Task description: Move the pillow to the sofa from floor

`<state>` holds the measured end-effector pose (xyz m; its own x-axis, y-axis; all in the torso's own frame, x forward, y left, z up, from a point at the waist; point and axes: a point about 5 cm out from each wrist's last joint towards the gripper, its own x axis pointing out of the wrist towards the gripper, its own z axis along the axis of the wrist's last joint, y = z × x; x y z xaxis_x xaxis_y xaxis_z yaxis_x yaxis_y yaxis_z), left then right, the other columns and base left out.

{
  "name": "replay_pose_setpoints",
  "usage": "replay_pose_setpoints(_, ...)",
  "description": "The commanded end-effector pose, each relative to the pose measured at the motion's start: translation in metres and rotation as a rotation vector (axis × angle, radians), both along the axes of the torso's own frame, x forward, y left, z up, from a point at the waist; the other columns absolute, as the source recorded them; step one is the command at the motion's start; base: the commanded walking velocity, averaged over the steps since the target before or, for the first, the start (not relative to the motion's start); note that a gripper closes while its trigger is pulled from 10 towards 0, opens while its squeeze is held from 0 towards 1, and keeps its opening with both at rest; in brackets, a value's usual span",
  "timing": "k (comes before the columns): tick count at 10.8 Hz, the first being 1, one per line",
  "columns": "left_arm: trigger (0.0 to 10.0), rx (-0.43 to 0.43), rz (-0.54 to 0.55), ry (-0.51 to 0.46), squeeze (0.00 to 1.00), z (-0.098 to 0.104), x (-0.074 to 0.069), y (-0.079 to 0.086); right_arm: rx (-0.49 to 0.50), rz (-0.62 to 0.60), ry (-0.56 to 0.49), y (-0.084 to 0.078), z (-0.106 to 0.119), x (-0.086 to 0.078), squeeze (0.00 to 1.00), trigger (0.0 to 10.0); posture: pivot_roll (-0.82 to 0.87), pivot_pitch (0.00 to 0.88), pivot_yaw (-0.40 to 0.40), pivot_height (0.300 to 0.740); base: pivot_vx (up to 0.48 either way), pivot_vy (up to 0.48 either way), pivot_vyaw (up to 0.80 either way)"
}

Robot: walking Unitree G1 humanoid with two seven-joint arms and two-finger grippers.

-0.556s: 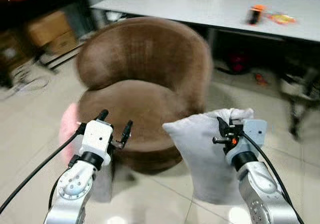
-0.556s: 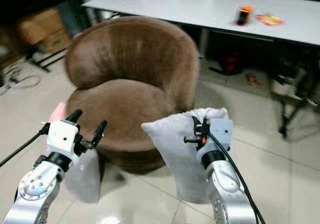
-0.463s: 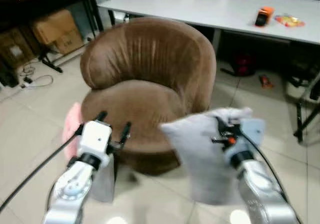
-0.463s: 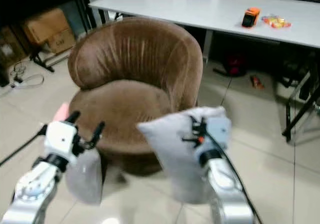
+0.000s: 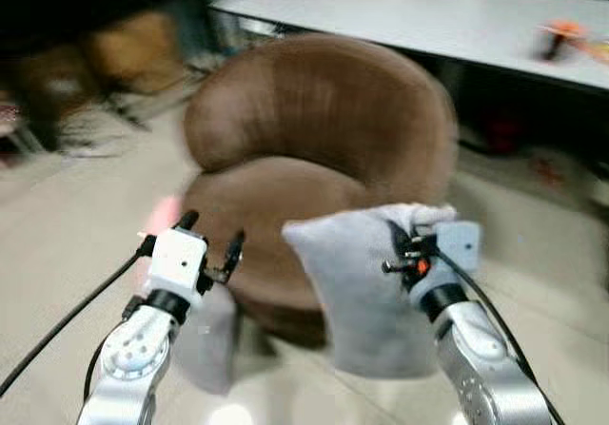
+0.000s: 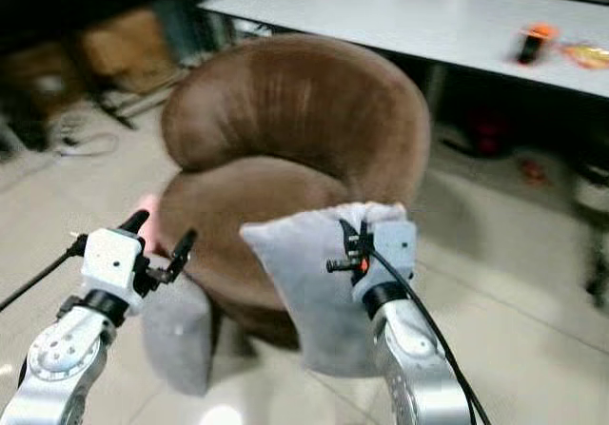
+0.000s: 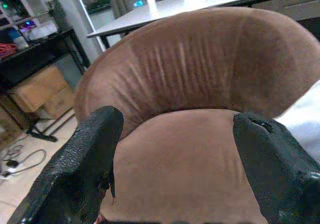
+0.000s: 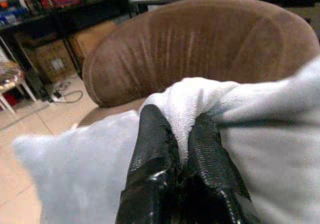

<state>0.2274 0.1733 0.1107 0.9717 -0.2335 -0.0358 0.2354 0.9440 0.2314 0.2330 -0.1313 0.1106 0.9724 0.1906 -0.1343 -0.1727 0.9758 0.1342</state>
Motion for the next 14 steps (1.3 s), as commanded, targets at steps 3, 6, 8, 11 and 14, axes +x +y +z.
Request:
replay_pose_setpoints(3, 10.0, -0.007, -0.009, -0.008, 0.0, 0.002, 0.0, -0.003, -0.006, -0.016, -0.041, -0.006, 0.008, 0.002, 0.0, 10.0, -0.08, 0.0, 0.075, 0.74, 0.322, 0.0, 0.0)
replay_pose_setpoints(6, 10.0, -0.001, -0.004, -0.009, 0.0, 0.002, 0.001, -0.001, -0.011, -0.036, -0.043, -0.008, 0.008, 0.006, 0.0, 10.0, -0.08, 0.0, 0.074, 0.74, 0.306, 0.0, 0.0)
replay_pose_setpoints(8, 10.0, 0.0, -0.005, -0.009, 0.0, 0.003, 0.001, -0.001, -0.015, -0.059, -0.045, -0.012, 0.007, 0.007, 0.0, 10.0, -0.08, 0.0, 0.082, 0.74, 0.307, 0.0, 0.0)
replay_pose_setpoints(11, 10.0, 0.0, -0.016, -0.007, 0.0, 0.003, 0.002, -0.001, 0.003, -0.076, -0.046, -0.015, 0.008, 0.007, 0.0, 10.0, -0.08, 0.0, 0.09, 0.74, 0.304, 0.0, -0.27)
replay_pose_setpoints(14, 10.0, -0.002, -0.021, -0.004, 0.0, 0.002, 0.002, -0.001, -0.012, -0.086, -0.053, -0.016, 0.008, 0.007, 0.0, 10.0, -0.09, 0.0, 0.092, 0.74, 0.306, 0.0, 0.0)
